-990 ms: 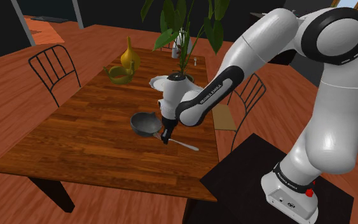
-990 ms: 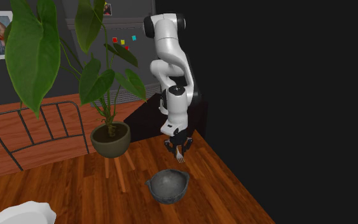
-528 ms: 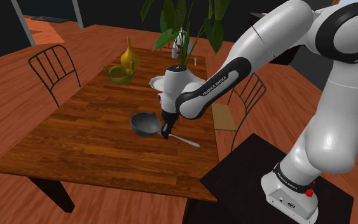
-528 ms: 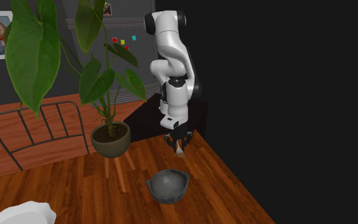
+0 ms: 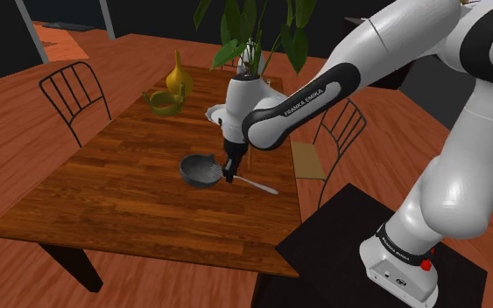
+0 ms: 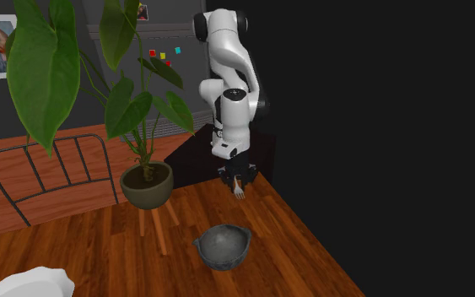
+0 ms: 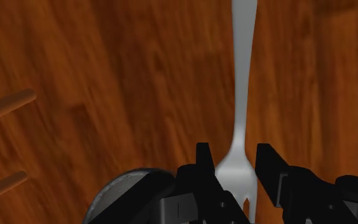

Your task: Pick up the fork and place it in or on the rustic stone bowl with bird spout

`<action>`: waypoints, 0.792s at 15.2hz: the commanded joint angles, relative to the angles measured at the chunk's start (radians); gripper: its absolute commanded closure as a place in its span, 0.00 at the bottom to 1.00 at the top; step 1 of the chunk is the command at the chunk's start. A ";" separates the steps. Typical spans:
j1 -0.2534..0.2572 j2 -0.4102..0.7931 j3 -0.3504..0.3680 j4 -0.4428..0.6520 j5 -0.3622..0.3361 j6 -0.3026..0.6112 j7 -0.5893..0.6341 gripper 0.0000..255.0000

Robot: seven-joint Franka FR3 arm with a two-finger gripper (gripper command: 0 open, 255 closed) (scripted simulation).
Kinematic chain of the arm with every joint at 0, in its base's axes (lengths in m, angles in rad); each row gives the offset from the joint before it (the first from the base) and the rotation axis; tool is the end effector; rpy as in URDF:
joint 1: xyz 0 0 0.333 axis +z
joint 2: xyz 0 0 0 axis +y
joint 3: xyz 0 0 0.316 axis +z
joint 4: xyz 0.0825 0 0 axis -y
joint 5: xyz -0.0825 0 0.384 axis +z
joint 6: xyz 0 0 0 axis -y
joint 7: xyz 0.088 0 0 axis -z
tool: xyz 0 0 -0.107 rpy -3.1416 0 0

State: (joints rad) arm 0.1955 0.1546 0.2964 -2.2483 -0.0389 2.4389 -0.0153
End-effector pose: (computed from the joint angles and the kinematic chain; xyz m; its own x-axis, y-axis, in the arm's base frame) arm 0.4778 0.2553 0.3040 0.8611 0.5065 0.0438 0.5076 -0.8614 -0.0179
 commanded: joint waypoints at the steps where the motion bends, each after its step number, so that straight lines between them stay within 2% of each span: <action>1: -0.002 -0.018 0.002 0.007 0.008 -0.024 -0.006 1.00; 4: -0.004 -0.041 0.004 0.016 0.019 -0.056 -0.013 1.00; 12: -0.002 0.231 -0.036 0.411 -0.057 -0.189 -0.024 1.00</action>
State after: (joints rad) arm 0.1892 0.3438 0.2653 -1.8967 -0.0861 2.2696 -0.0404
